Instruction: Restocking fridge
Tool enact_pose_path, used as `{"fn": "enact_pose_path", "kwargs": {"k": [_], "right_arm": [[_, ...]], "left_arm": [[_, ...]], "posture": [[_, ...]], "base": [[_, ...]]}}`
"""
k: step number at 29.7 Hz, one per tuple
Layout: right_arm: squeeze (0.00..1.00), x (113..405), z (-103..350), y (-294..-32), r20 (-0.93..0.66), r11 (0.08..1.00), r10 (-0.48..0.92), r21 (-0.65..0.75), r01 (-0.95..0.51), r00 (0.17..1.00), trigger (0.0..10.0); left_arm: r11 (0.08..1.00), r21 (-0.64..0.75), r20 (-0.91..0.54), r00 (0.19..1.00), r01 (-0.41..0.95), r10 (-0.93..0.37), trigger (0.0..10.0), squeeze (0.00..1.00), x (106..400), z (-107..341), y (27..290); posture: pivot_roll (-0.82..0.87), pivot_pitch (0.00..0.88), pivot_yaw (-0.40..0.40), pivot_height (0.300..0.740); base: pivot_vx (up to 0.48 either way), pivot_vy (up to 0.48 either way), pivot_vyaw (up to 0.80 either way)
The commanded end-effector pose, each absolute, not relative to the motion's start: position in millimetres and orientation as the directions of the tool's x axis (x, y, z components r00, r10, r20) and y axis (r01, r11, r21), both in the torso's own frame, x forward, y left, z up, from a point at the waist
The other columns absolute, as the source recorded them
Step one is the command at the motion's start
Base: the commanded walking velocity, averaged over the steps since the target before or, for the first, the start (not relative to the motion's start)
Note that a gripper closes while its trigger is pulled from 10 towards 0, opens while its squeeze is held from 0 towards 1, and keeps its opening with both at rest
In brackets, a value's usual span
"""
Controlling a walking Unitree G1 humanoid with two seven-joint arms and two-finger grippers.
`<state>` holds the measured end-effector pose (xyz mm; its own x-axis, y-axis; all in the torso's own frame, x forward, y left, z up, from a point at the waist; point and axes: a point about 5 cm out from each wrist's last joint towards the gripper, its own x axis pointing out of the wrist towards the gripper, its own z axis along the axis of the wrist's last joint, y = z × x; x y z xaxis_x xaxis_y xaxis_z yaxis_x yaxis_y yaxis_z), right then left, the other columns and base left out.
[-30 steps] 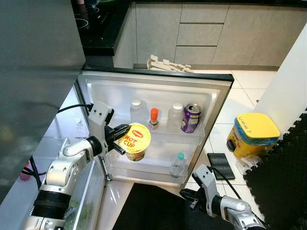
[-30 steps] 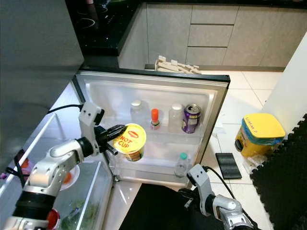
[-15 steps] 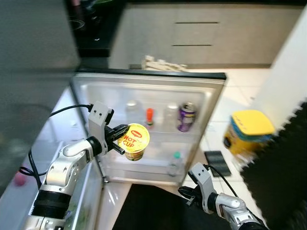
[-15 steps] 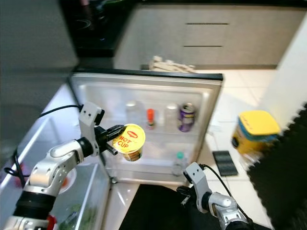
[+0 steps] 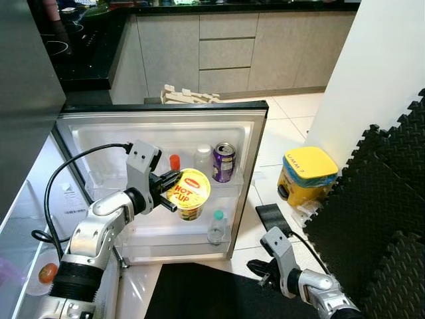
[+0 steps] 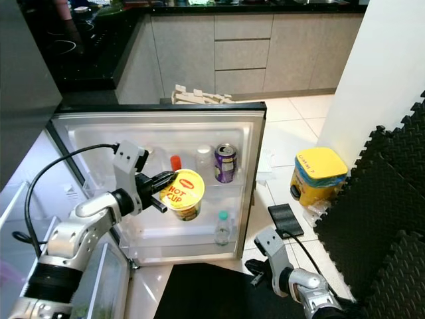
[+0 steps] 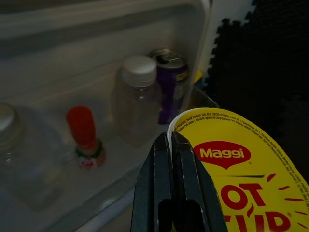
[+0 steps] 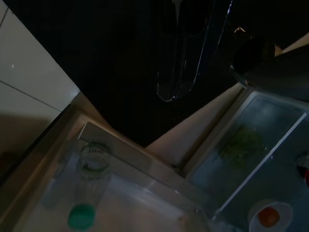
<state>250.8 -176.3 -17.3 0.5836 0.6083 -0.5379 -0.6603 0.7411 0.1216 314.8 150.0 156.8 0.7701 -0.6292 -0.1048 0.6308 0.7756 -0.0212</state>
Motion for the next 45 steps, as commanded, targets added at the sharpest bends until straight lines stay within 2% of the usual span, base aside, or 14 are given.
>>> {"fn": "enact_pose_path", "kwargs": {"k": [1,16,21,31,45], "right_arm": [[0.0,248.8,-19.3,-174.0,-0.545,0.731,0.612,0.115,-0.672,0.573,10.0],[0.0,247.2,-20.6,-166.6,-0.54,0.705,0.635,0.114,-0.7,0.552,10.0],[0.0,247.5,-19.8,-163.0,-0.53,0.691,0.652,0.121,-0.713,0.542,10.0],[0.0,255.3,-6.9,-159.3,-0.458,0.656,0.7,0.106,-0.748,0.549,10.0],[0.0,254.5,-4.7,-155.0,-0.428,0.627,0.739,0.151,-0.765,0.521,10.0]], "left_arm": [[0.786,-0.013,-0.088,0.782,0.618,-0.617,10.0,0.0,317.0,158.3,150.5],[0.851,0.025,-0.085,0.85,0.524,-0.521,10.0,0.0,327.0,165.0,173.1],[0.889,0.031,-0.064,0.889,0.456,-0.454,10.0,0.0,334.0,171.4,183.3],[0.919,0.036,-0.092,0.917,0.393,-0.388,10.0,0.0,338.7,166.1,193.4],[0.915,0.033,-0.086,0.913,0.402,-0.398,10.0,0.0,339.1,165.6,189.0]], "posture": [[0.06,0.002,0.008,0.74],[0.06,0.004,0.012,0.74],[0.06,0.004,0.01,0.74],[0.06,0.015,0.013,0.74],[0.06,0.014,0.011,0.74]], "base": [[0.0,0.0,0.0],[0.0,0.0,0.0],[0.0,0.0,0.0],[0.0,0.0,0.0],[0.0,0.0,0.74]]}}
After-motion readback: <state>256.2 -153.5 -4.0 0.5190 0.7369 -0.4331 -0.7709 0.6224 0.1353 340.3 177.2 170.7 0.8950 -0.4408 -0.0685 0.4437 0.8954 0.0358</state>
